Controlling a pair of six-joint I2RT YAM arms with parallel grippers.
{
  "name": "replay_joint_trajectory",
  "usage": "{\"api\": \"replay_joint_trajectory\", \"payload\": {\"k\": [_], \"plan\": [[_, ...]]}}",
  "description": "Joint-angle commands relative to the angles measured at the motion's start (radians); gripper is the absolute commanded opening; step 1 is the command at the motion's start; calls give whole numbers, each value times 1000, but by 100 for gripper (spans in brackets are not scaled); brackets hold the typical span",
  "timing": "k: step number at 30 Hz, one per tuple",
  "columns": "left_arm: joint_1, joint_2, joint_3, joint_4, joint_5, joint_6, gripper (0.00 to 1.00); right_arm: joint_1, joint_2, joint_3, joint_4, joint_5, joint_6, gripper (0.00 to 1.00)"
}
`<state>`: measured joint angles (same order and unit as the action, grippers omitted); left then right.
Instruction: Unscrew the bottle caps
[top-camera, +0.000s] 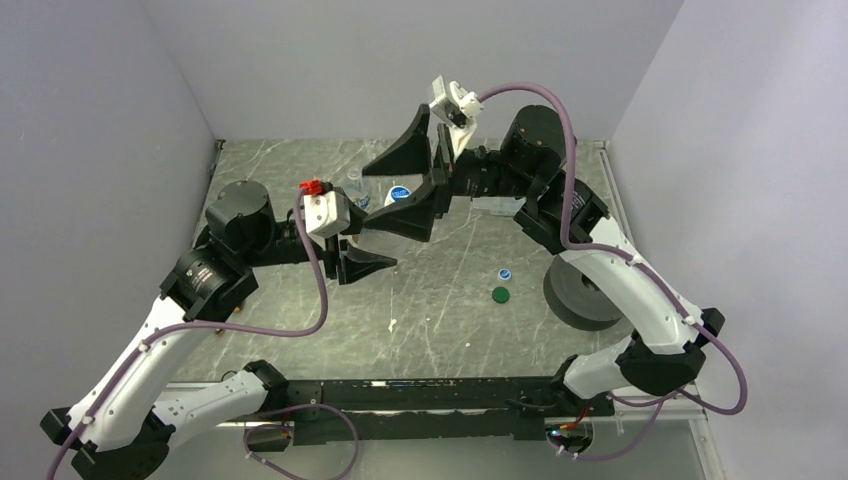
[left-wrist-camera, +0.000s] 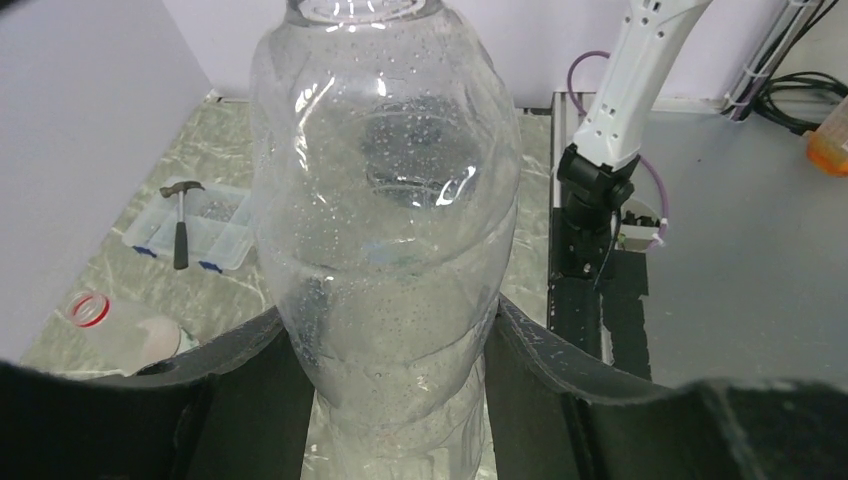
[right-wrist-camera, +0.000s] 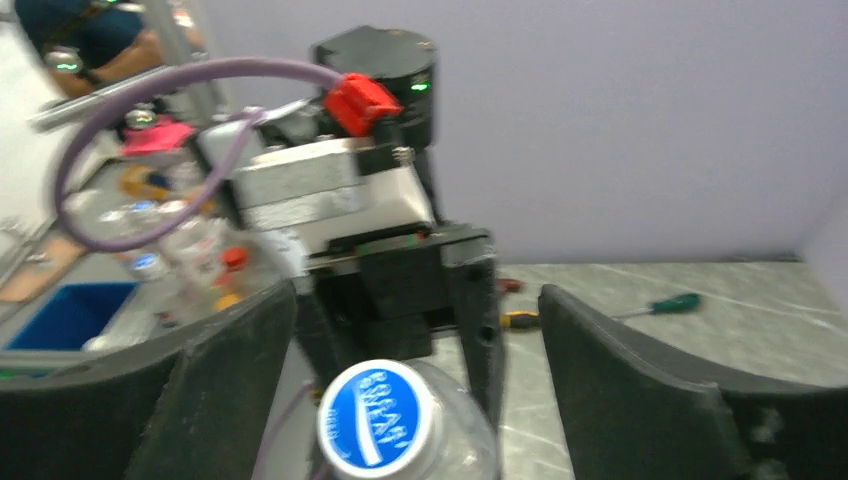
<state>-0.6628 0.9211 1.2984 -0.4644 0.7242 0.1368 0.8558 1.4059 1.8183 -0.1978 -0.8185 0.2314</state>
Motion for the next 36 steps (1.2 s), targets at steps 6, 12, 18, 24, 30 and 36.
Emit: {"api": "replay_joint_trajectory", "payload": {"k": [6,12,18,24,30,36], "plan": [[-6,-13,-20,69,-318,88,26,-1,-104,-56,-33,578,46,100],[-6,-5,-48,94,-505,144,26,0,-81,-26,-100,696,128,100],[-6,1,-58,104,-568,154,27,0,-34,16,-136,713,174,94],[-6,11,-63,109,-609,160,28,2,5,34,-114,709,207,77],[-6,15,-68,108,-618,158,28,6,40,65,-107,711,213,57],[-6,21,-70,115,-622,155,28,8,59,81,-108,701,214,33]]}}
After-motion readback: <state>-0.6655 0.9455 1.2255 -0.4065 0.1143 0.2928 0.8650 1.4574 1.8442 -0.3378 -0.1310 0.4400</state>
